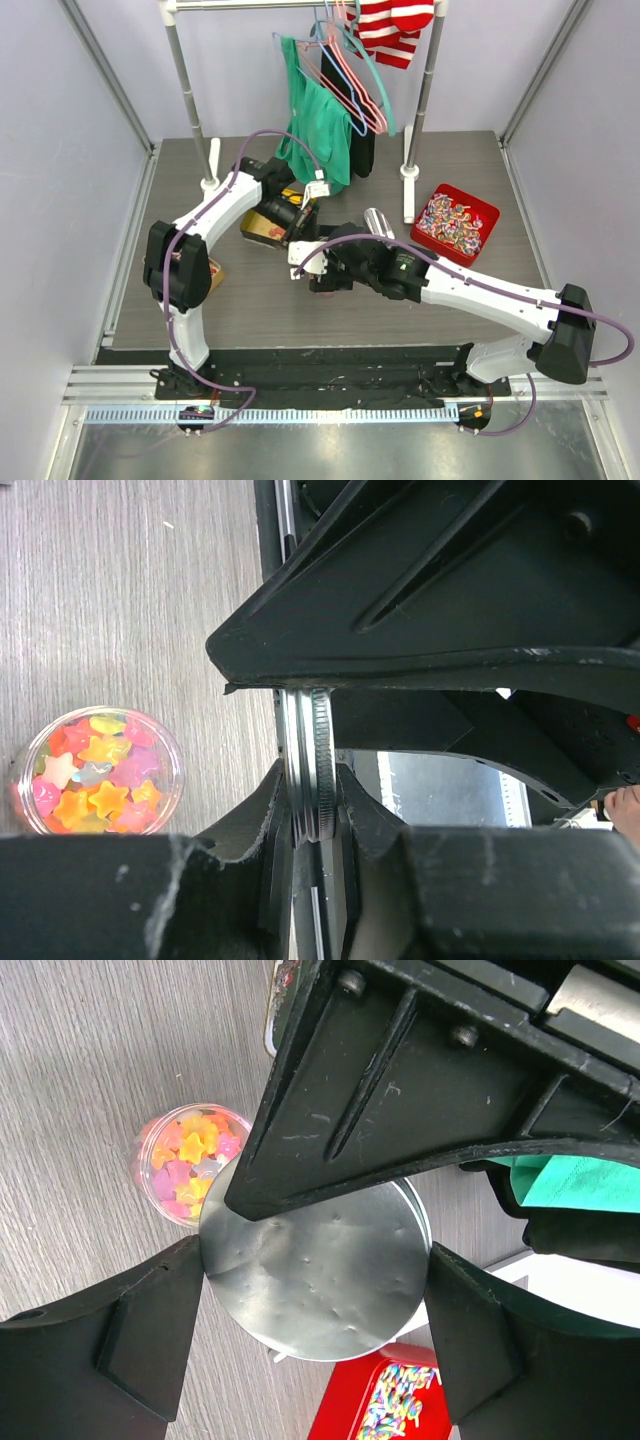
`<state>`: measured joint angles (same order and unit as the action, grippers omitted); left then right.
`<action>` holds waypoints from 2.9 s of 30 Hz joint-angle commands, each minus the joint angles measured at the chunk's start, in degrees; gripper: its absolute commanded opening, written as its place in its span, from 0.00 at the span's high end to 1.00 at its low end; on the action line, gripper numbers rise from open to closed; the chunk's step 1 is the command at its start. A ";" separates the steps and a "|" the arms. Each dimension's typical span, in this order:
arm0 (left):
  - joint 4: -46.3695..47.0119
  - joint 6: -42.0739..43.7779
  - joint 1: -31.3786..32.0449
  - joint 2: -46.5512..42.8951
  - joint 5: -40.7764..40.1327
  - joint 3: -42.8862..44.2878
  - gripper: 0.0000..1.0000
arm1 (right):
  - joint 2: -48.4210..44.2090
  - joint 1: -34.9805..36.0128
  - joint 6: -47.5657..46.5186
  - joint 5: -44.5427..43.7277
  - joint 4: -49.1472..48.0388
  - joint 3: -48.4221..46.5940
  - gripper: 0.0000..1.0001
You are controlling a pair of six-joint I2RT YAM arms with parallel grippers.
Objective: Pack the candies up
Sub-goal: Close the bottle lid on the packing bottle.
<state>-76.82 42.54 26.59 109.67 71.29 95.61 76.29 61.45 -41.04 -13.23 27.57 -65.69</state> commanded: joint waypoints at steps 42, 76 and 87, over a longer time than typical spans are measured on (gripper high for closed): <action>97.28 -11.16 4.08 -39.18 -35.08 -68.80 0.00 | -5.10 -13.90 8.96 19.65 4.33 -3.74 0.28; 130.69 -19.87 9.97 -11.06 -30.16 -69.69 0.11 | 1.49 -24.10 6.76 35.65 6.70 -0.14 0.29; 141.13 -22.94 13.58 -2.89 -26.64 -66.70 0.34 | 2.19 -27.35 5.44 40.74 10.30 0.57 0.30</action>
<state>56.21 20.99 38.68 104.31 42.83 27.68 78.37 34.63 -34.30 23.55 36.05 -64.42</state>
